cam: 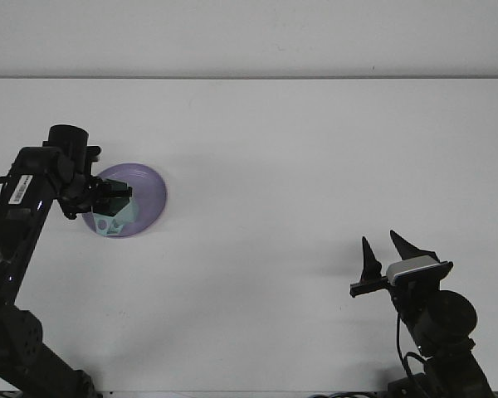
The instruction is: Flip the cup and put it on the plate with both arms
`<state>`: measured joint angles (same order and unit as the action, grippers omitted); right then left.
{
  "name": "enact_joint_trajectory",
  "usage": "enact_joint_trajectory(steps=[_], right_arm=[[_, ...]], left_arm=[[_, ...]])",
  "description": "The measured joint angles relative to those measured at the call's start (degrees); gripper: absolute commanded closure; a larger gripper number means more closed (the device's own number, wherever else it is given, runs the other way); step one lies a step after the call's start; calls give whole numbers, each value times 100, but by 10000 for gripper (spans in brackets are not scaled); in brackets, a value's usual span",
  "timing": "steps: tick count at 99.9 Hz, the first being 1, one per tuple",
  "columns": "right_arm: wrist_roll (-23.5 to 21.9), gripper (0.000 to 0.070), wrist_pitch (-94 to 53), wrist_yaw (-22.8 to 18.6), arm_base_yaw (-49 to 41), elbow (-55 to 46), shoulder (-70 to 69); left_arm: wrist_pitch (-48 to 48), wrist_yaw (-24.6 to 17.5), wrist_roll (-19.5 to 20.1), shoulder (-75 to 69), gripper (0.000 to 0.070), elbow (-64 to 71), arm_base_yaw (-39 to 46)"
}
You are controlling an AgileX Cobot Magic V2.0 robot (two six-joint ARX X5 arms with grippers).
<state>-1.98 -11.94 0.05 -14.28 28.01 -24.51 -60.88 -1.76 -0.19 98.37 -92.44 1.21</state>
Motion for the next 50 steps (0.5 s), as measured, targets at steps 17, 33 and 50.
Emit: enact_joint_trajectory(steps=[17, 33, 50], right_arm=[[2, 323, 2, 0, 0, 0, 0], [0, 323, 0, 0, 0, 0, 0], [4, 323, 0, 0, 0, 0, 0]], left_arm=[[9, 33, 94, 667, 687, -326, 205], [-4, 33, 127, 1152, 687, -914, 232], [-166, 33, 149, 1615, 687, -1381, 229]])
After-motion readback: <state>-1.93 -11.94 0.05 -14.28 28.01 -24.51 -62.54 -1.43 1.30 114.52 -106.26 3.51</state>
